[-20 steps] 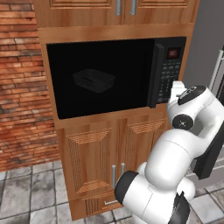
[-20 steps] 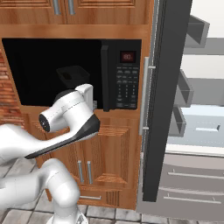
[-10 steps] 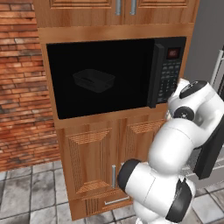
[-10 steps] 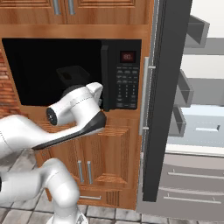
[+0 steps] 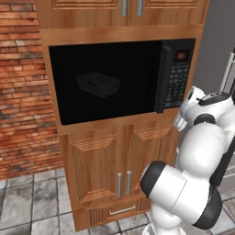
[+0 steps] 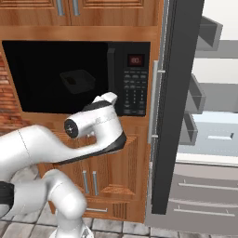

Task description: Place the tupperware containing the shrimp and carrot meal in the microwave. Close the microwave door and press the start button to reheat the meal.

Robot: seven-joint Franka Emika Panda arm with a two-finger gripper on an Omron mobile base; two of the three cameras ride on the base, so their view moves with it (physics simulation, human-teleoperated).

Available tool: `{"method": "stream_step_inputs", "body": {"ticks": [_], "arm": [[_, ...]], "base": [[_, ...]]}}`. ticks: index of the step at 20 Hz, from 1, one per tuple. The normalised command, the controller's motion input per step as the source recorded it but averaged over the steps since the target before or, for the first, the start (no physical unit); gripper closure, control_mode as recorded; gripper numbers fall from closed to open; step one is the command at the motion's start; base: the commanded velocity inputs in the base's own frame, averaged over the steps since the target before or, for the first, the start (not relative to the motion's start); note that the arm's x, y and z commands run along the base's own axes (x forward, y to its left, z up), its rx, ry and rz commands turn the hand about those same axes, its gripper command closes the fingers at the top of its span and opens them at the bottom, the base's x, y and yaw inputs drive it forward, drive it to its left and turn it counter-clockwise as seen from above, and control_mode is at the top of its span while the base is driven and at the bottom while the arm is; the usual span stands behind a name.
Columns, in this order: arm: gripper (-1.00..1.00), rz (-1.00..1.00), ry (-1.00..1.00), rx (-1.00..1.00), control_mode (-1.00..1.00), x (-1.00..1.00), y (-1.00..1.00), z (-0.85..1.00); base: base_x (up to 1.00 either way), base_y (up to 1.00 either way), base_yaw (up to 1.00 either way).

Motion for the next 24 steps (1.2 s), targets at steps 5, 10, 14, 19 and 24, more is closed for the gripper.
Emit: {"method": "stream_step_inputs", "body": {"ticks": [5, 10, 14, 19, 24], "arm": [[1.0, 0.23, 0.0, 0.01, -1.0, 0.01, 0.0, -0.24], [1.0, 0.19, 0.0, 0.0, -1.0, 0.0, 0.0, -0.16], [1.0, 0.11, 0.01, 0.0, -1.0, 0.0, 0.0, 0.0], [1.0, 0.03, 0.02, 0.0, -1.0, 0.0, 0.0, 0.0], [1.0, -0.01, 0.0, 0.0, -1.0, 0.01, 0.0, 0.0]], "base": [[0.0, 0.0, 0.0], [0.0, 0.0, 0.0], [0.0, 0.0, 0.0], [0.0, 0.0, 0.0], [0.0, 0.0, 0.0]]}}
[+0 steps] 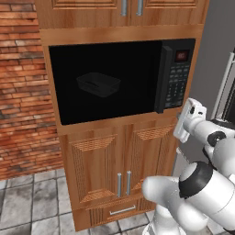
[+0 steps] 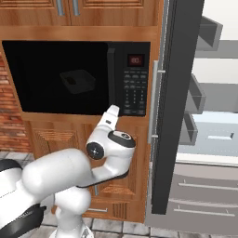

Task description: Place the tupperware containing the shrimp and carrot meal in the microwave. Close the microwave door and press the start button to reheat the meal.

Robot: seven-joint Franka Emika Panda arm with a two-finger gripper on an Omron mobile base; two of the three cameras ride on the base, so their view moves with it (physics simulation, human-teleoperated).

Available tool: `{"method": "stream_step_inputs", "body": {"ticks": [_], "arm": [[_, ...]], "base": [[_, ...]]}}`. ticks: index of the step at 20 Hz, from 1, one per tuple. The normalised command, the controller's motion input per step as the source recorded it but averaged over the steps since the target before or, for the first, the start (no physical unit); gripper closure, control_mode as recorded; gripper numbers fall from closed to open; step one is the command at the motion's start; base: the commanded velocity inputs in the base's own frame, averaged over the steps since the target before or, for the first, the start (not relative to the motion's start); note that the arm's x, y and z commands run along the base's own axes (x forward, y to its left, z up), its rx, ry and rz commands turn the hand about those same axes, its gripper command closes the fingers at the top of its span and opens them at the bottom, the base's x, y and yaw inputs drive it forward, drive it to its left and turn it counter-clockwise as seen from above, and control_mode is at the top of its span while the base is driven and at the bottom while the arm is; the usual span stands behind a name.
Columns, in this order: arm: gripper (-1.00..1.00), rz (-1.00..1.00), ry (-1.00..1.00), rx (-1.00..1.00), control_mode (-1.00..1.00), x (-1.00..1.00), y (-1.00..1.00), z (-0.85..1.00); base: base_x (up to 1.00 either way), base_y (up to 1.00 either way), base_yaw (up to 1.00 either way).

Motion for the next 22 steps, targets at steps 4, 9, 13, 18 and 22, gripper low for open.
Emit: {"method": "stream_step_inputs", "body": {"ticks": [4, 9, 13, 18, 22], "arm": [[1.0, -0.08, 0.0, 0.0, -1.0, 0.2, 0.0, 0.0], [1.0, -0.09, 0.0, 0.0, -1.0, 0.29, 0.0, 0.0], [1.0, -0.07, 0.0, 0.0, -1.0, 0.15, -0.03, 0.0], [1.0, -0.04, 0.0, 0.0, -1.0, 0.05, -0.08, 0.0], [1.0, -0.01, 0.0, 0.0, -1.0, 0.16, -0.03, 0.0]], "base": [[0.0, 0.0, 0.0], [0.0, 0.0, 0.0], [0.0, 0.0, 0.0], [0.0, 0.0, 0.0], [0.0, 0.0, 0.0]]}}
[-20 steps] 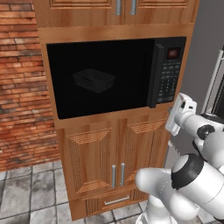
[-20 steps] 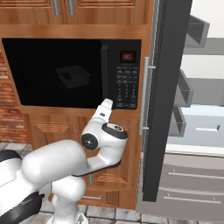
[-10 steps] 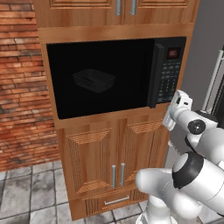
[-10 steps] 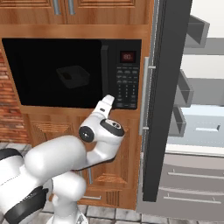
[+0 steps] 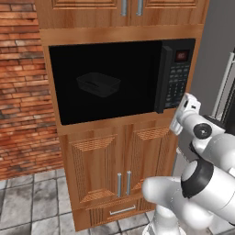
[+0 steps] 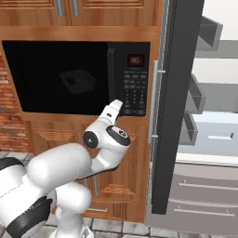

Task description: Place the tupperware containing the shrimp and carrot meal in the microwave. Close the microwave door and press the start button to reheat the meal.

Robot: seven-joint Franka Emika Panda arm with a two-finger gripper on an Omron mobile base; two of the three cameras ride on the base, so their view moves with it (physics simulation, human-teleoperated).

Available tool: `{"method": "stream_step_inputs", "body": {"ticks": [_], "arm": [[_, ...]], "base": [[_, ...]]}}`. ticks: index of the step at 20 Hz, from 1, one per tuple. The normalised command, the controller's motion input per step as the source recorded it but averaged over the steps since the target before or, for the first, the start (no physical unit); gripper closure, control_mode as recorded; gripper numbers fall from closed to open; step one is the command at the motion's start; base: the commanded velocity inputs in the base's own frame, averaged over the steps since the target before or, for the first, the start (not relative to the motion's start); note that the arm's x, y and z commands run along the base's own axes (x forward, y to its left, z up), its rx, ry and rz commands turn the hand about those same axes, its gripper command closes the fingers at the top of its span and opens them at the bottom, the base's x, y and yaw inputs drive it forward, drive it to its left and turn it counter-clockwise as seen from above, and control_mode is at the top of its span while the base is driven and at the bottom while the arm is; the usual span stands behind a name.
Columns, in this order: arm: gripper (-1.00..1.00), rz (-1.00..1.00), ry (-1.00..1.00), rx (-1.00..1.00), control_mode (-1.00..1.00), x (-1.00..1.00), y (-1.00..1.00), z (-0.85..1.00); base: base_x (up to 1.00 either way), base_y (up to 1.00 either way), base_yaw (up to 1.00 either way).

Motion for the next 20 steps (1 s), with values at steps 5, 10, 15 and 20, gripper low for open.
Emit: {"method": "stream_step_inputs", "body": {"ticks": [5, 10, 15, 20], "arm": [[1.0, 0.0, 0.04, 0.0, -1.0, 0.33, -0.01, -0.01], [1.0, 0.0, 0.05, 0.0, -1.0, 0.23, -0.15, -0.1], [1.0, 0.0, 0.04, 0.0, -1.0, 0.15, -0.19, -0.13], [1.0, 0.0, 0.03, 0.0, -1.0, 0.26, -0.1, -0.07]], "base": [[0.0, 0.0, 0.0], [0.0, 0.0, 0.0], [0.0, 0.0, 0.0], [0.0, 0.0, 0.0]]}}
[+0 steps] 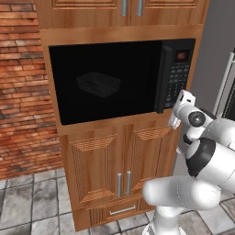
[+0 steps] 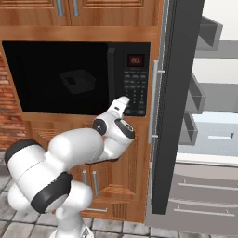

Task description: Place the tupperware containing the shrimp and carrot meal in the microwave. Close the microwave door and press the start button to reheat the meal.

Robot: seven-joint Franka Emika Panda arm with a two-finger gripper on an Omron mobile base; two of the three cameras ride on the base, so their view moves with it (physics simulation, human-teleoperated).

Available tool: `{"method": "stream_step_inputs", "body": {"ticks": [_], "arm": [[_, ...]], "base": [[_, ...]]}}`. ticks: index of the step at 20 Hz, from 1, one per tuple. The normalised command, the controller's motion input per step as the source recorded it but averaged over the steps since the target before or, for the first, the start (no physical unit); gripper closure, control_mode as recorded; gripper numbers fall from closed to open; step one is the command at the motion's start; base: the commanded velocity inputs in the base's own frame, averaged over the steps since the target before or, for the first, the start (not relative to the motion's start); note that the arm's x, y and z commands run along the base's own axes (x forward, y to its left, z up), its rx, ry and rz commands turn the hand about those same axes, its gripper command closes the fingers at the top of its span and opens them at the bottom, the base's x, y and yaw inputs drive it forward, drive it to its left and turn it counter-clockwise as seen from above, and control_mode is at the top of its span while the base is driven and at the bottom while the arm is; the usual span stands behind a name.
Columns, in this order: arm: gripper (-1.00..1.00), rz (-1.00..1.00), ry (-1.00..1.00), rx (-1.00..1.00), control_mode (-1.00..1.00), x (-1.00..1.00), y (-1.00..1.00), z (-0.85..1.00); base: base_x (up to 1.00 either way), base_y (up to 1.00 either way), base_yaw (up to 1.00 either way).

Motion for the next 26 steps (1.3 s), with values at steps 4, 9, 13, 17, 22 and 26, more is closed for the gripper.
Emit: {"method": "stream_step_inputs", "body": {"ticks": [4, 9, 13, 17, 22, 26], "arm": [[1.0, 0.0, 0.04, 0.0, -1.0, 0.32, -0.05, -0.15], [1.0, 0.0, 0.04, 0.0, -1.0, 0.3, -0.01, -0.28], [1.0, 0.0, 0.03, 0.0, -1.0, 0.32, 0.0, -0.24], [1.0, 0.0, 0.02, 0.0, -1.0, 0.34, 0.0, -0.19], [1.0, 0.0, 0.03, 0.0, -1.0, 0.31, 0.0, -0.31], [1.0, 0.0, 0.01, 0.0, -1.0, 0.23, 0.0, -0.46]], "base": [[0.0, 0.0, 0.0], [0.0, 0.0, 0.0], [0.0, 0.0, 0.0], [0.0, 0.0, 0.0], [0.0, 0.0, 0.0], [0.0, 0.0, 0.0]]}}
